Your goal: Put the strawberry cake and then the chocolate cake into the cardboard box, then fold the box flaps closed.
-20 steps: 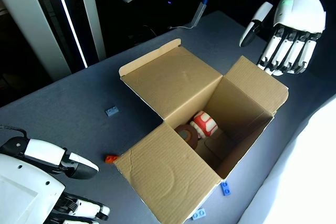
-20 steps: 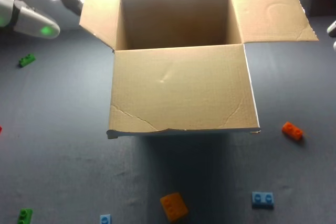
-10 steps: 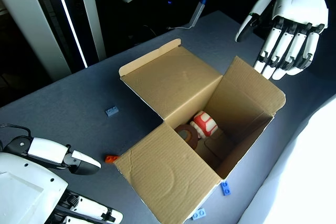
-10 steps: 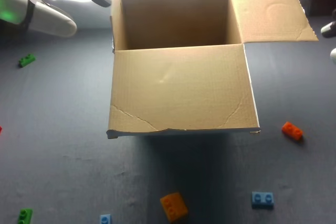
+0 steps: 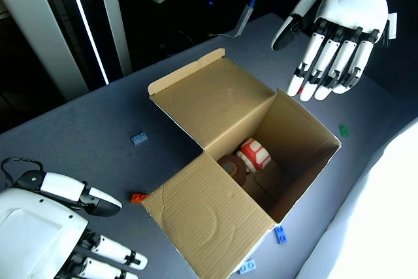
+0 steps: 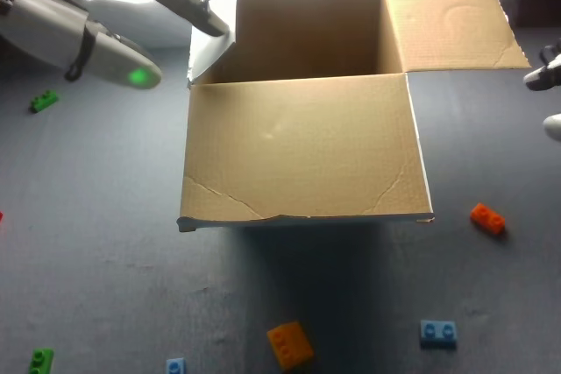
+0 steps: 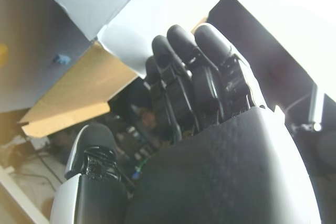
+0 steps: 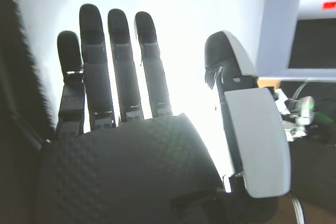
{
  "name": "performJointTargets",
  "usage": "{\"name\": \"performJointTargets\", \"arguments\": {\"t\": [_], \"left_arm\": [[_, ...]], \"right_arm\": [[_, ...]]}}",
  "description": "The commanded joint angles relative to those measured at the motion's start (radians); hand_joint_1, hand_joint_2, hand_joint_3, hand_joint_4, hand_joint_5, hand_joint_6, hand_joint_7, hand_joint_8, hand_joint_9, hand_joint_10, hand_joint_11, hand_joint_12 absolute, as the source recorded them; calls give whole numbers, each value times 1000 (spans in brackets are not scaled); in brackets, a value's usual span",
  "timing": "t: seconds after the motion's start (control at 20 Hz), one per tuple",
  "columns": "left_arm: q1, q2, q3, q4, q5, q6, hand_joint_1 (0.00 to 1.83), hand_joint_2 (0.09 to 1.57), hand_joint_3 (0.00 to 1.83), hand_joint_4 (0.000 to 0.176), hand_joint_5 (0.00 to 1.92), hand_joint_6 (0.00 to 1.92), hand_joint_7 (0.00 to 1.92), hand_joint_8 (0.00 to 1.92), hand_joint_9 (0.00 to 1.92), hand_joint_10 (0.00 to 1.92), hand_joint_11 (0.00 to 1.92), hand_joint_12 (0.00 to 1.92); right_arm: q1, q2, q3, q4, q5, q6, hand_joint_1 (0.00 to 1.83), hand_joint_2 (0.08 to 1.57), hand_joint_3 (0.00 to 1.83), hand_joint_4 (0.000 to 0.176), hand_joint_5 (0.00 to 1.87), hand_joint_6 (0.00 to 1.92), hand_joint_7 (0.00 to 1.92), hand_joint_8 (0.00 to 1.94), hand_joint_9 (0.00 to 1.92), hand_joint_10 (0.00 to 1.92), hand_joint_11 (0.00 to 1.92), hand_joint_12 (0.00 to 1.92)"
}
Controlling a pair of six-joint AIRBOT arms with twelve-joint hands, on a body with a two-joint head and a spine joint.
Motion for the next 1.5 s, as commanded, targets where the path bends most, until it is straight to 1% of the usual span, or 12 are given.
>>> {"name": "performJointTargets", "arguments": {"t": [0.0,0.15,0.3,0.4,0.5,0.6,0.65,0.9,1.0,1.05,1.2,1.45], "left_arm": [[-2,12,-3,-74,21,8,190,1252,0,0,568,9,709,37,434,827,100,1560],[7,12,-17,-73,38,21,161,1260,1,0,556,1,685,5,478,678,116,1453],[19,11,-35,-67,59,33,92,1274,1,0,555,1,694,2,545,550,167,1379],[21,11,-44,-64,66,40,81,1278,0,0,556,1,695,2,557,525,172,1377],[24,8,-53,-64,75,49,68,1275,0,0,580,3,722,3,600,454,190,1337],[41,1,-62,-64,88,57,55,1270,0,0,572,1,723,1,602,433,192,1326],[47,-1,-68,-64,93,60,59,1270,0,0,569,0,721,1,607,432,195,1324],[62,-1,-102,-59,108,74,70,1262,0,0,556,0,707,1,594,422,166,1308],[77,-1,-114,-50,113,78,87,1254,0,0,561,1,701,0,607,358,159,1260],[87,-1,-119,-46,114,79,78,1259,0,0,553,0,686,1,632,258,159,1244],[103,-3,-123,-40,118,79,58,1258,0,0,553,2,666,0,626,228,136,1283],[117,-3,-135,-31,122,81,77,1259,0,0,578,8,683,5,647,222,155,1330]], "right_arm": [[-6,3,4,10,165,-30,241,1279,0,0,578,4,585,5,636,71,91,1332],[-42,-27,4,11,230,-59,188,1287,1,0,559,0,569,0,614,55,53,1324],[-38,-54,4,11,274,-60,112,1279,0,0,564,2,586,5,625,53,54,1319],[-36,-66,4,13,277,-67,105,1278,0,0,564,2,587,5,625,51,53,1316],[-52,-79,4,69,291,-110,9,1298,7,0,566,2,591,4,621,44,47,1300],[-99,-94,5,139,372,-157,2,1303,5,0,557,0,585,0,619,34,49,1276],[-113,-100,7,140,389,-165,0,1308,6,0,533,0,572,0,609,29,49,1275],[-143,-138,44,168,386,-182,38,1311,2,0,524,2,583,2,617,24,36,1292],[-149,-152,62,183,382,-182,50,1316,4,0,534,6,587,3,622,24,38,1297],[-152,-162,73,183,382,-185,27,1326,4,0,542,6,596,3,619,17,44,1268],[-153,-187,95,183,377,-197,15,1322,1,0,547,5,587,1,613,11,46,1262],[-100,-203,102,183,375,-212,44,1311,0,0,562,7,577,2,630,13,69,1254]]}}
